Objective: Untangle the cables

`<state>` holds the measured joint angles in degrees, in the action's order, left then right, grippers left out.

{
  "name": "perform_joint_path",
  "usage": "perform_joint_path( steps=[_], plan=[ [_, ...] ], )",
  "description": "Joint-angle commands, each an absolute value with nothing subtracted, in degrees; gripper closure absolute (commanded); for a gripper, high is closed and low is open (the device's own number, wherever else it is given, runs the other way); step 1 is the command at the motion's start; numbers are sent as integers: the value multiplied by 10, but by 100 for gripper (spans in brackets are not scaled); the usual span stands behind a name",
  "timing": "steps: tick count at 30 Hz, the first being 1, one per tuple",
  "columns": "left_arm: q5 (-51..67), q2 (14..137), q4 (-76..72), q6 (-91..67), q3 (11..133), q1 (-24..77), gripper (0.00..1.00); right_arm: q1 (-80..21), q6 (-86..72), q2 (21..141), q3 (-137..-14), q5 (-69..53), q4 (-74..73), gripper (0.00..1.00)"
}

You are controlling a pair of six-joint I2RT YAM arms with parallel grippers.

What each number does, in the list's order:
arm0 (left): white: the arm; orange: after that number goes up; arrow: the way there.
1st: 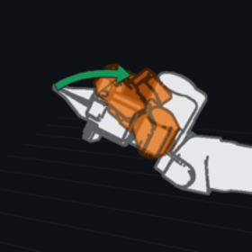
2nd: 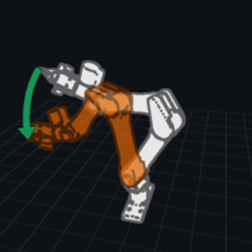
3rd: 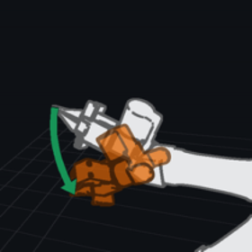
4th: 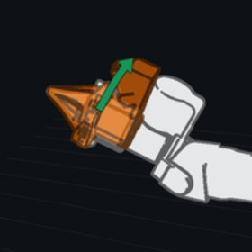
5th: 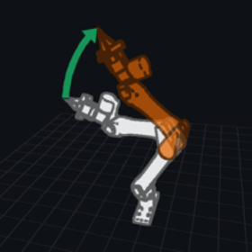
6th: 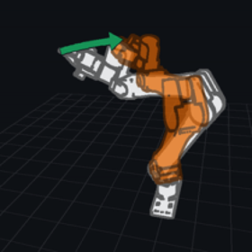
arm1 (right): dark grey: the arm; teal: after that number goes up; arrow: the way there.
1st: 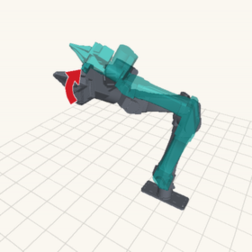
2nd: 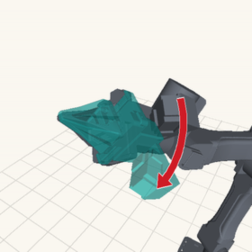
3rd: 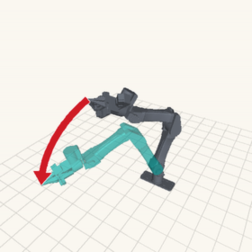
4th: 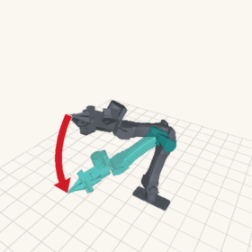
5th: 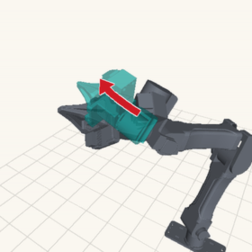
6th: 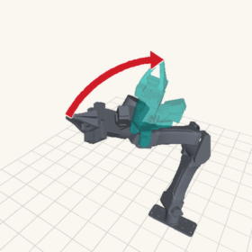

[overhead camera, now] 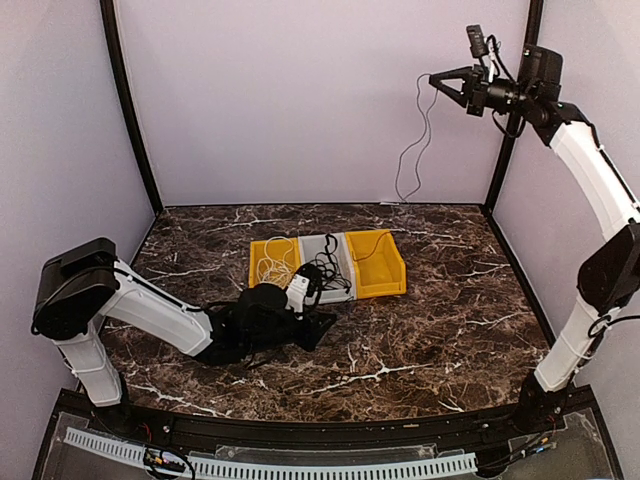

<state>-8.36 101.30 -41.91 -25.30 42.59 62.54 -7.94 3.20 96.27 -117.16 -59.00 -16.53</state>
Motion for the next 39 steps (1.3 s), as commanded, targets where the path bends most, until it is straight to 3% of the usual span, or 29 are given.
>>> perform_joint_path(
  steps=[1, 9, 19, 39],
  plan=[
    [-112, 973, -401, -273, 402, 629, 81, -117, 79, 973, -1133, -556, -181, 100],
    [-116, 964, -409, -279, 381, 628, 76, -140, 97, 974, -991, -524, -139, 100],
    [-127, 961, -426, -280, 366, 628, 76, -166, 117, 1037, -912, -489, -134, 100],
    [-137, 966, -415, -272, 381, 628, 74, -230, 204, 1156, -894, -301, -276, 100]
  ],
)
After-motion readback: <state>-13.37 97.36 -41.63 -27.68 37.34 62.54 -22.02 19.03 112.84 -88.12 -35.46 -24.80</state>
